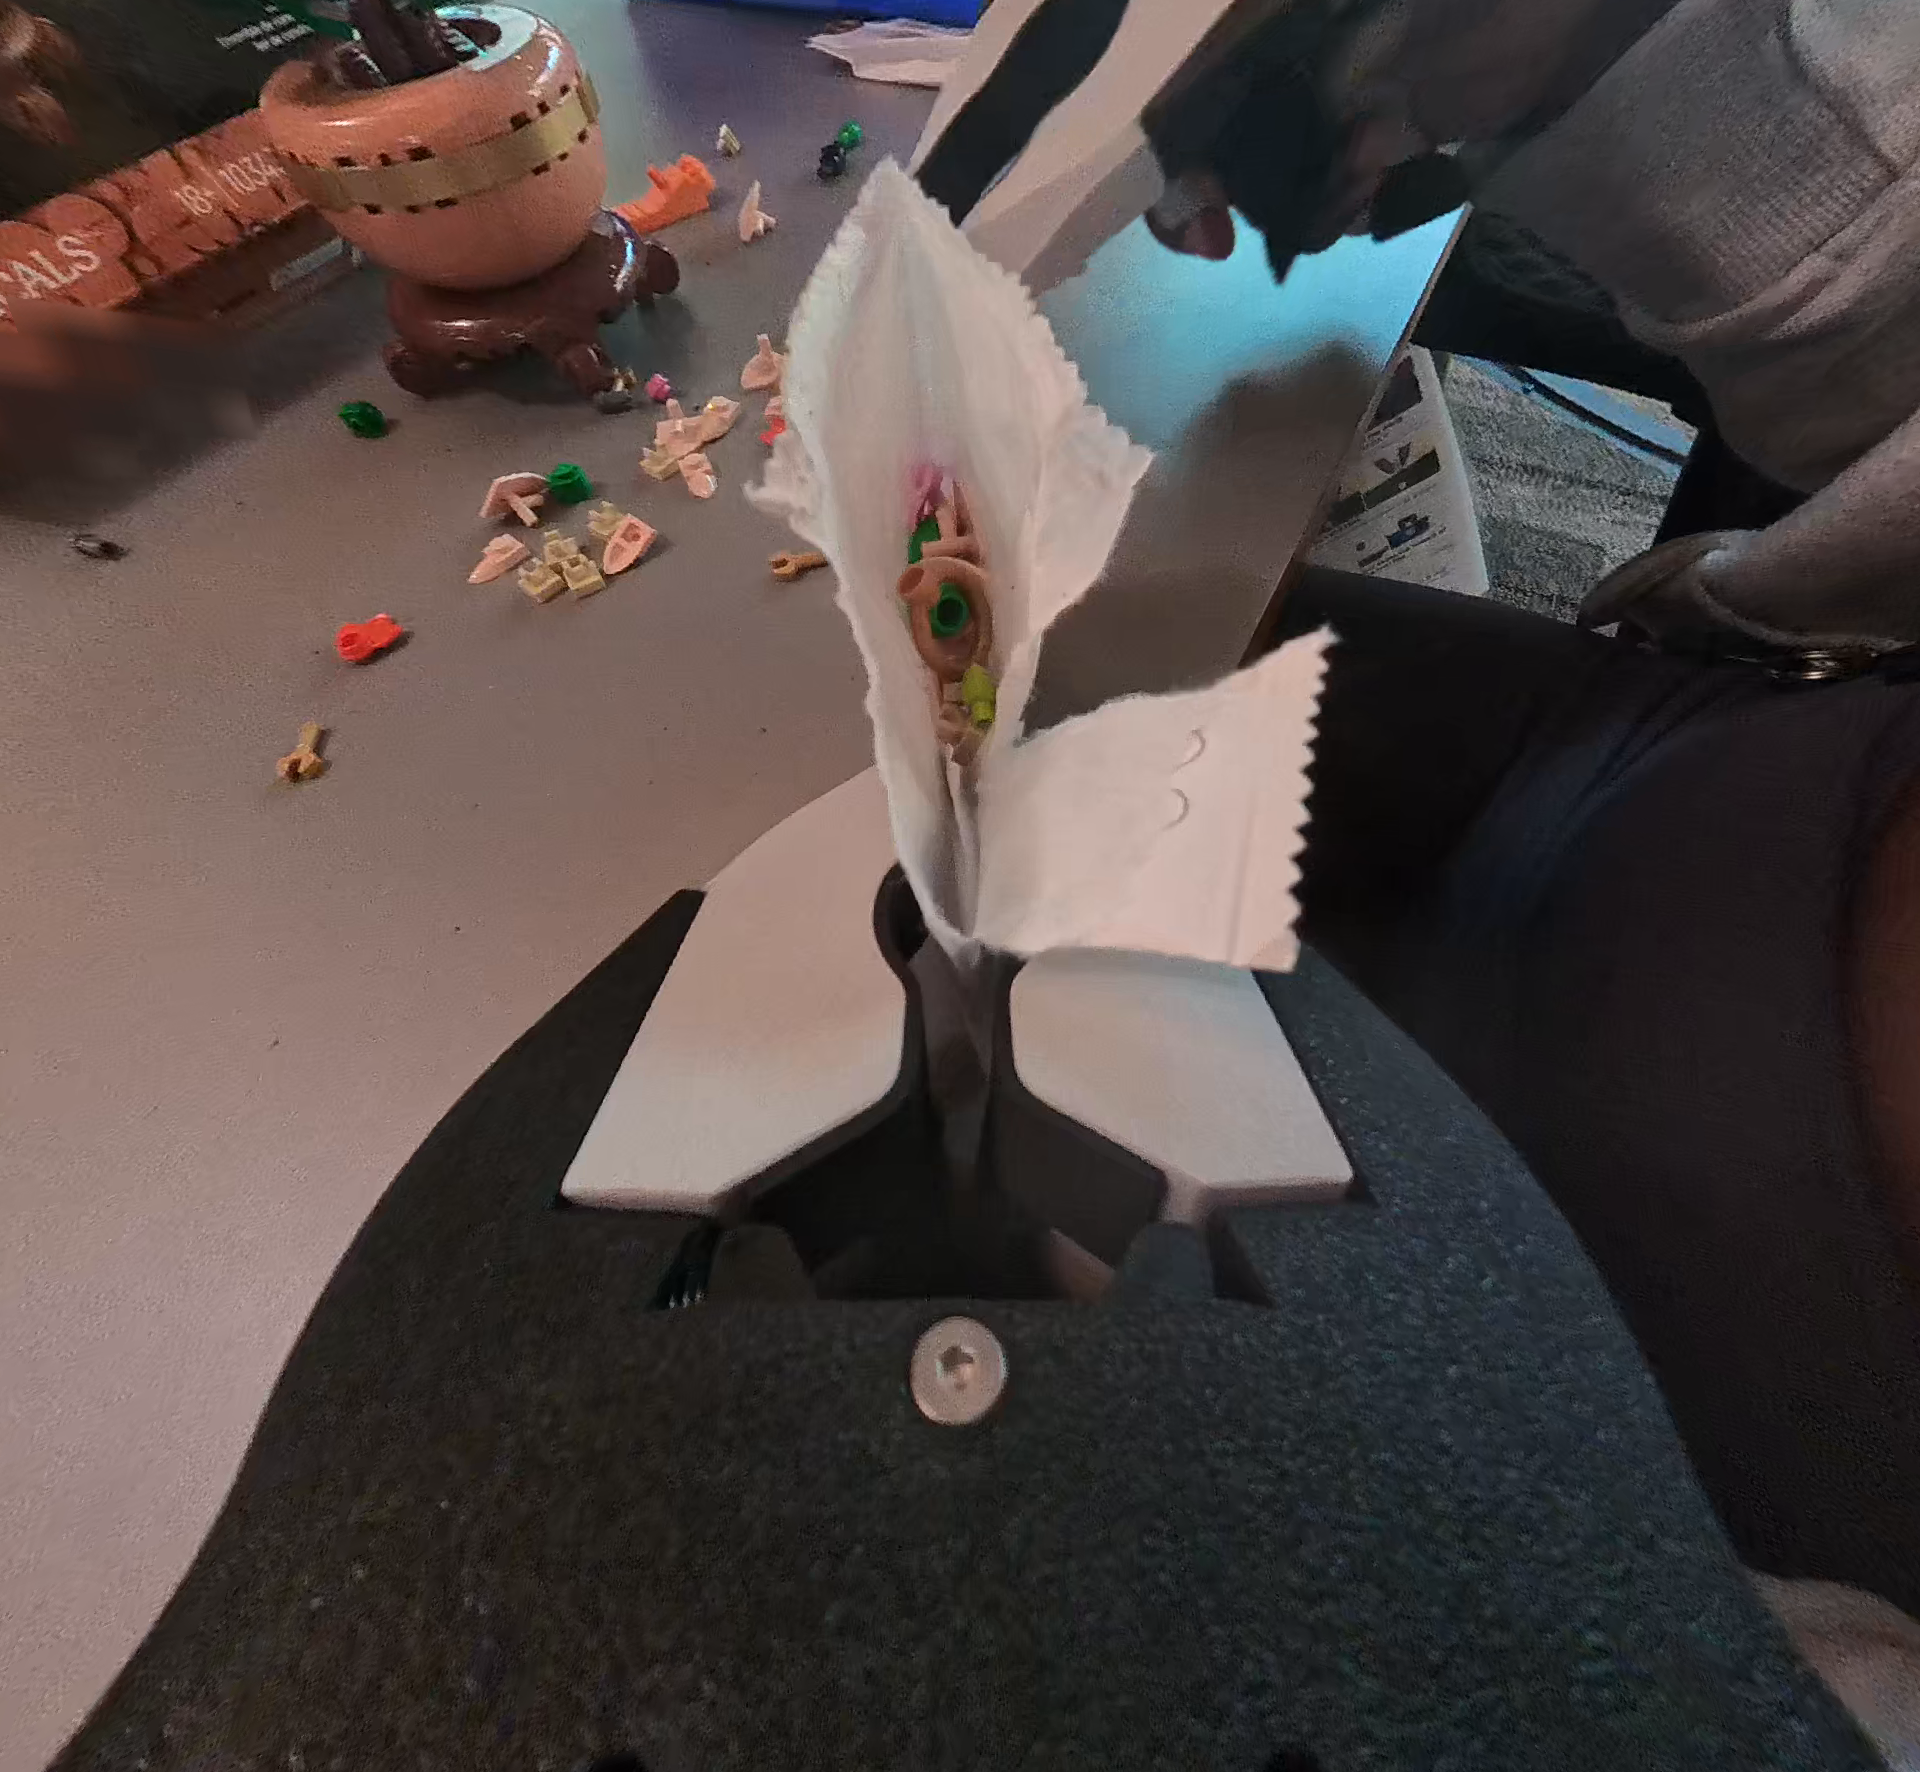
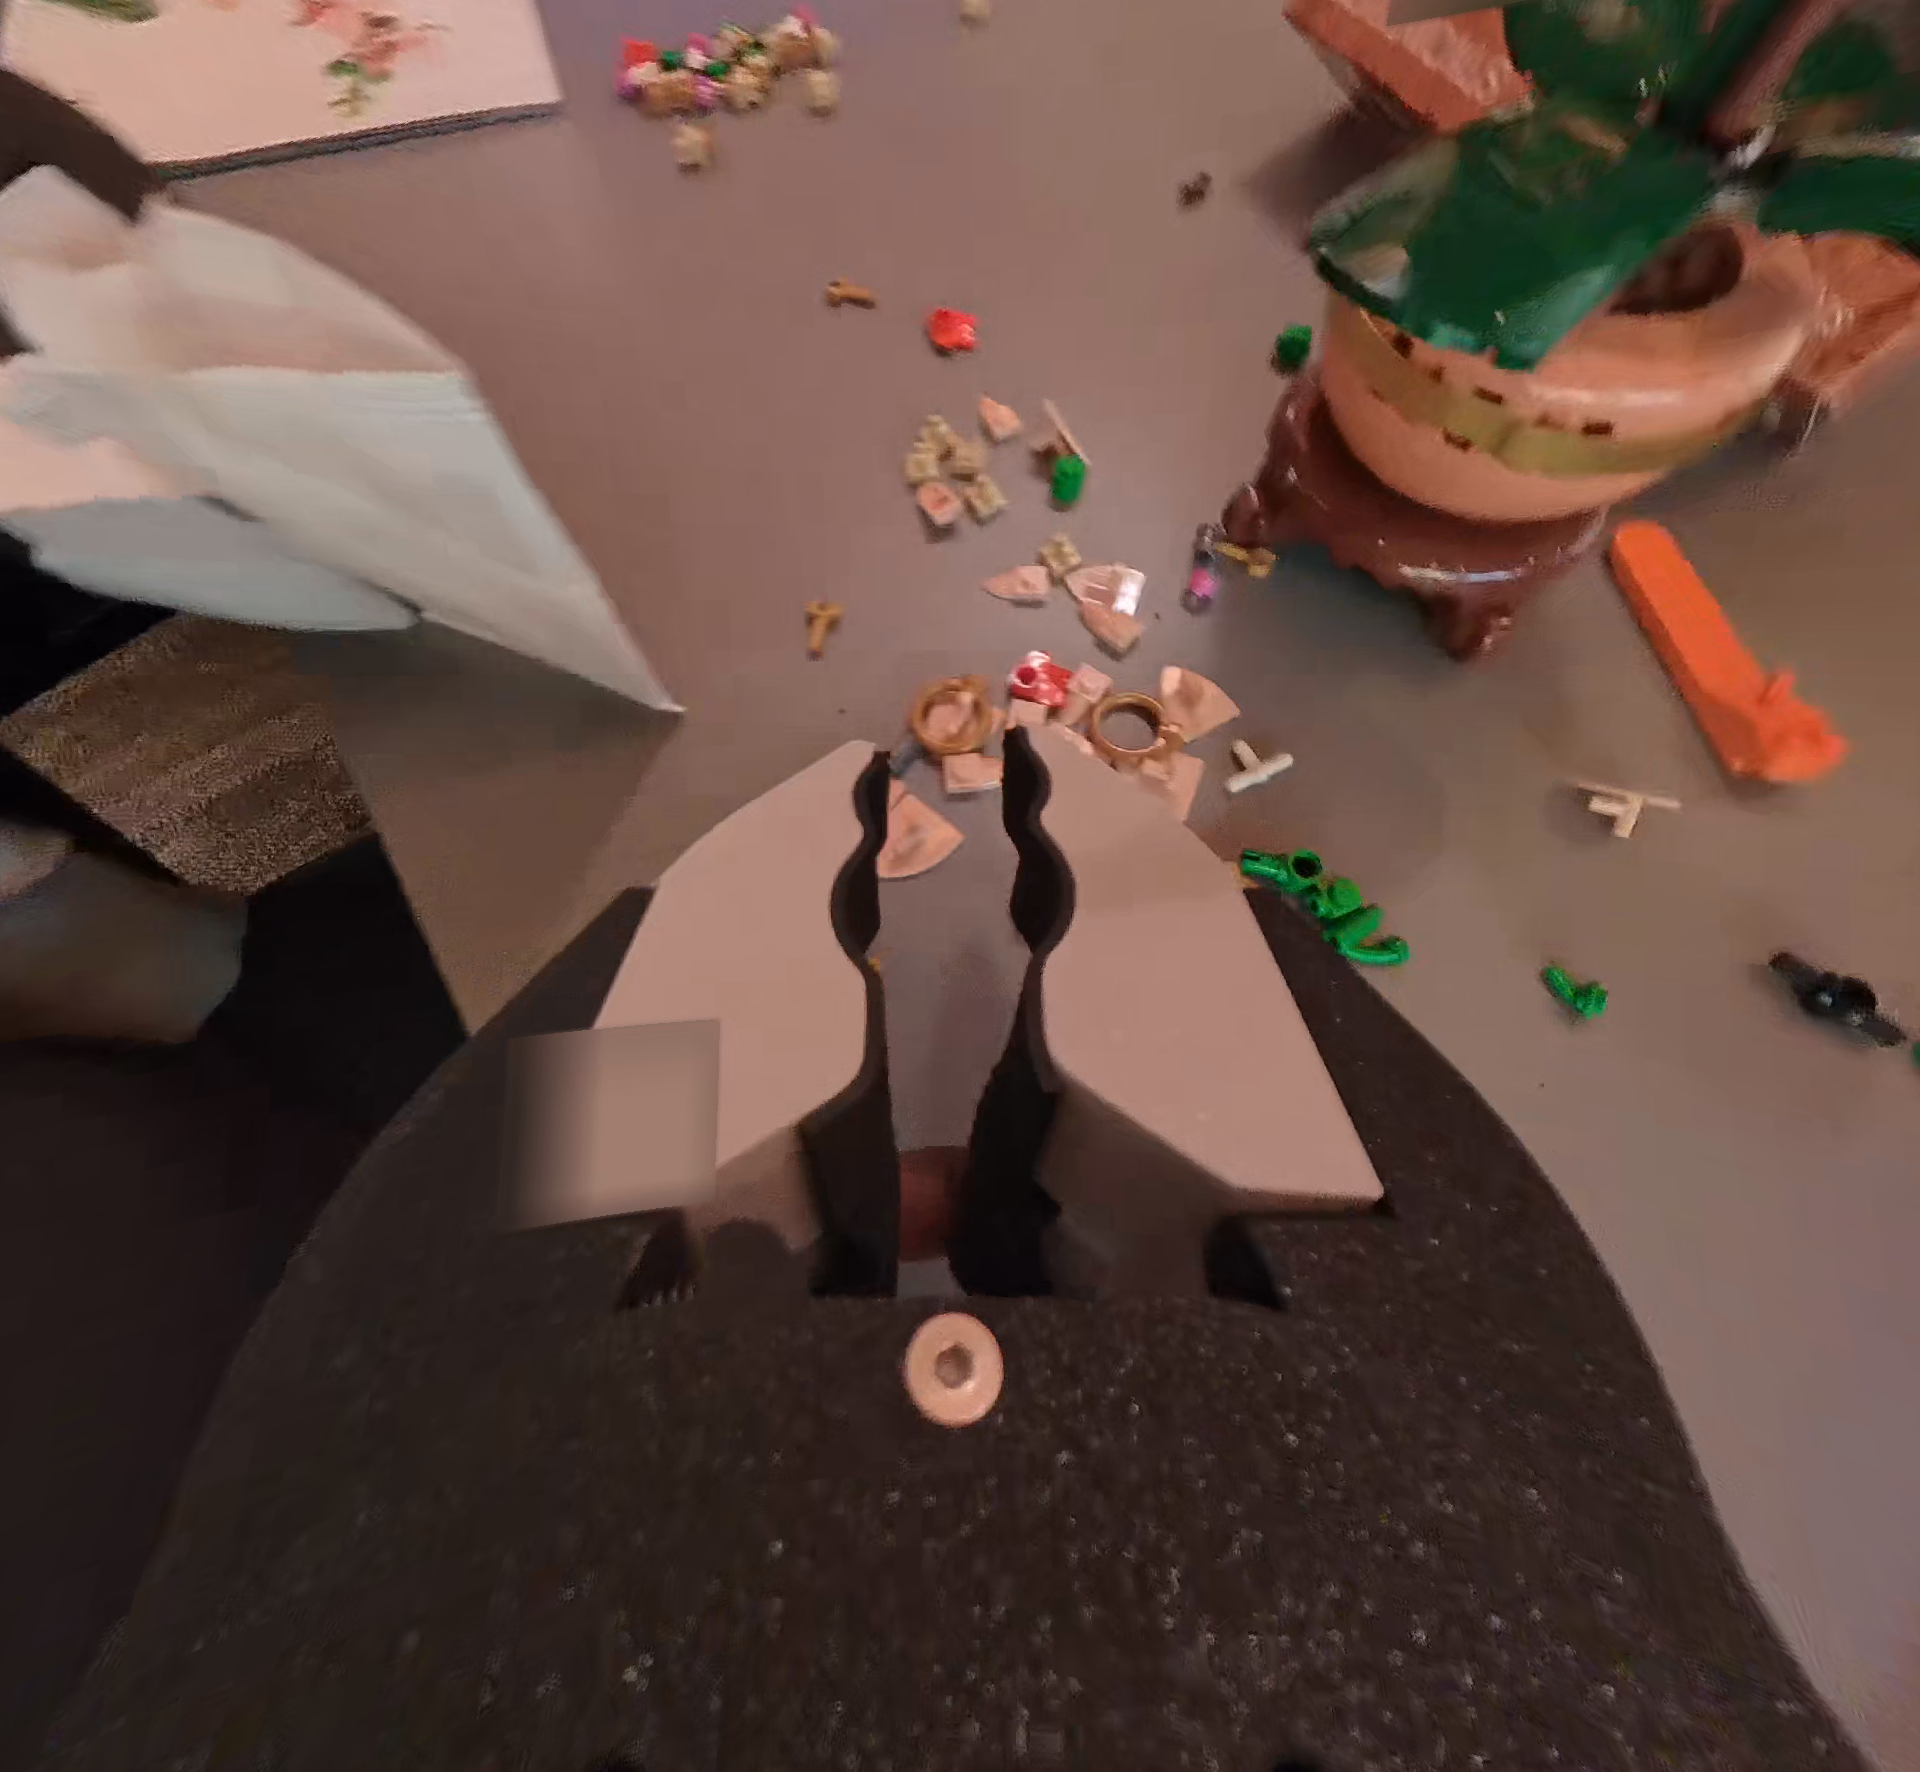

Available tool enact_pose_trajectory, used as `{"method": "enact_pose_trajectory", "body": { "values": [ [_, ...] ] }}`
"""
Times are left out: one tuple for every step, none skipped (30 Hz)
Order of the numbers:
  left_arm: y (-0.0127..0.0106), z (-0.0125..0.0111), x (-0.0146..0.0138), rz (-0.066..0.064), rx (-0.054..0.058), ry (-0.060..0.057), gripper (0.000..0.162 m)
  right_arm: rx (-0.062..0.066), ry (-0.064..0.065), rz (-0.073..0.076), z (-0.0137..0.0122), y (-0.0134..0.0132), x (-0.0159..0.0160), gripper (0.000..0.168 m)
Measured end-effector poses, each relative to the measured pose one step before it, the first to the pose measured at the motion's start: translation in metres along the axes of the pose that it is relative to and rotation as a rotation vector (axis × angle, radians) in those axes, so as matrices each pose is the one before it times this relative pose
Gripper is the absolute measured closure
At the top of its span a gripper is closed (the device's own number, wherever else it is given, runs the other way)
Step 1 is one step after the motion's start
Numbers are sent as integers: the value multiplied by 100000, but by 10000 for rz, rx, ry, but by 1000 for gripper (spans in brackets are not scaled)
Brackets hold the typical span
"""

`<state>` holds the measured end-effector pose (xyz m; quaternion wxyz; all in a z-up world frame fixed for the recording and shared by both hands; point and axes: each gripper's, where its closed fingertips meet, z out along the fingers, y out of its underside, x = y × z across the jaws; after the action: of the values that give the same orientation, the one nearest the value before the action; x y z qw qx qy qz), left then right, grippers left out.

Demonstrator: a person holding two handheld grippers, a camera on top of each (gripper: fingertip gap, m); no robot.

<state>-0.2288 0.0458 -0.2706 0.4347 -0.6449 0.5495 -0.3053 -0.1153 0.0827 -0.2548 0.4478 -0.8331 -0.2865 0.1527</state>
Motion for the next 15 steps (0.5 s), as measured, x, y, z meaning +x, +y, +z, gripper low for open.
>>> {"method": "enact_pose_trajectory", "body": {
  "values": [
    [-11, -64, -20, 1, 64, -42, 156, -166, 128, 190, 389, 166, 391, 150],
    [-14, -51, -11, 35, 56, -43, 156, -212, 140, 9, 453, 159, 236, 151],
    [-11, -26, -16, 56, 40, -35, 156, -216, 125, -72, 411, 153, 157, 150],
    [-5, -21, 8, 45, 21, -10, 156, -196, 83, -63, 387, 91, 93, 148],
    [-8, 9, 27, 15, 13, 13, 156, -165, -30, -9, 379, 39, -49, 147],
    [-27, -5, 27, -1, 21, 32, 156, -148, -95, 56, 361, -19, -68, 146],
    [-20, -32, 31, -5, 38, 40, 157, -122, -35, 79, 254, -7, 52, 145],
    [-38, -14, 15, -6, 48, 33, 157, -96, -41, 42, 200, -40, 66, 144],
    [-28, -15, 11, -3, 38, 22, 156, -90, -89, 0, 155, -36, -22, 144],
    [-11, -21, 14, 0, 21, 17, 156, -81, -52, -6, 132, -37, -13, 144],
    [-15, 4, 1, 1, 15, 11, 156, -91, -12, -9, 126, 12, 23, 144],
    [-2, 6, 1, 4, 12, 11, 156, -121, -14, -38, 153, 98, 22, 144],
    [-13, 3, 5, 0, 13, 13, 156, -123, -90, -67, 163, 142, -95, 144],
    [-17, -17, 12, -12, 16, 15, 156, 27, -136, -3, 110, -69, -144, 144],
    [-20, -9, -10, -25, 18, 14, 156, -87, -115, 9, 123, 71, -103, 144]
  ]
}}
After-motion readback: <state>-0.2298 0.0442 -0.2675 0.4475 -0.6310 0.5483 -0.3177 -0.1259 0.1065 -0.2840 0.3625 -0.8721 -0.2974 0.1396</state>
